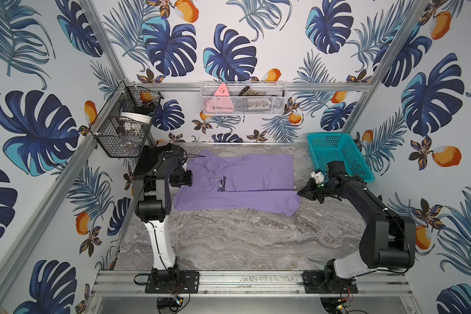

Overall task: Fold and stack t-shirts
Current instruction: Fold the T-shirt.

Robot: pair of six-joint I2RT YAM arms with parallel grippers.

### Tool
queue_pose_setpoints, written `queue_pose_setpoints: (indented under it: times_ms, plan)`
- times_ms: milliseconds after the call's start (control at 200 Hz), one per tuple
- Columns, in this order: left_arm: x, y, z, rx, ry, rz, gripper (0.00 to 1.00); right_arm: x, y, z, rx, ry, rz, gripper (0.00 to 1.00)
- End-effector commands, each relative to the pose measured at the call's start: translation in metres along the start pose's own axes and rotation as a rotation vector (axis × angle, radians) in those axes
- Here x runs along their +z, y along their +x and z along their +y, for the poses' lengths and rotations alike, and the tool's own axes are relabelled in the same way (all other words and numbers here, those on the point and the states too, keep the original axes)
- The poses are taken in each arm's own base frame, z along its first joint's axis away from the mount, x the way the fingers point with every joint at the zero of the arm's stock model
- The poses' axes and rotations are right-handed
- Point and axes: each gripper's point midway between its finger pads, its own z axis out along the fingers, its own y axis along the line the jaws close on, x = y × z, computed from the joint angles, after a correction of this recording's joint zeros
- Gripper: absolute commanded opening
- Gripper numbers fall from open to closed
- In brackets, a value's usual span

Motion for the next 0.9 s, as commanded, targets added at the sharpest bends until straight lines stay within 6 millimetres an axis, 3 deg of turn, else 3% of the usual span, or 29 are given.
queue_pose_setpoints:
  times_ms: [0, 255, 530, 726, 896]
  plan:
    - [0.002, -0.011, 0.001, 0.016, -0.003, -0.024, 0.57, -0.001, 0.004, 0.001, -0.003, -0.008, 0.008, 0.0]
    - [0.017, -0.017, -0.001, 0.02, 0.011, -0.005, 0.53, -0.002, 0.004, 0.001, -0.006, -0.011, 0.007, 0.0]
    - [0.02, -0.019, -0.004, 0.021, 0.027, -0.002, 0.49, -0.001, 0.005, 0.001, -0.003, -0.012, 0.012, 0.0]
    - [0.021, -0.019, -0.005, 0.024, 0.033, 0.0, 0.36, -0.001, 0.003, 0.002, -0.005, -0.014, 0.009, 0.0]
    - [0.019, -0.019, -0.005, 0.02, 0.033, -0.003, 0.33, -0.001, 0.004, 0.002, -0.004, -0.017, 0.011, 0.0]
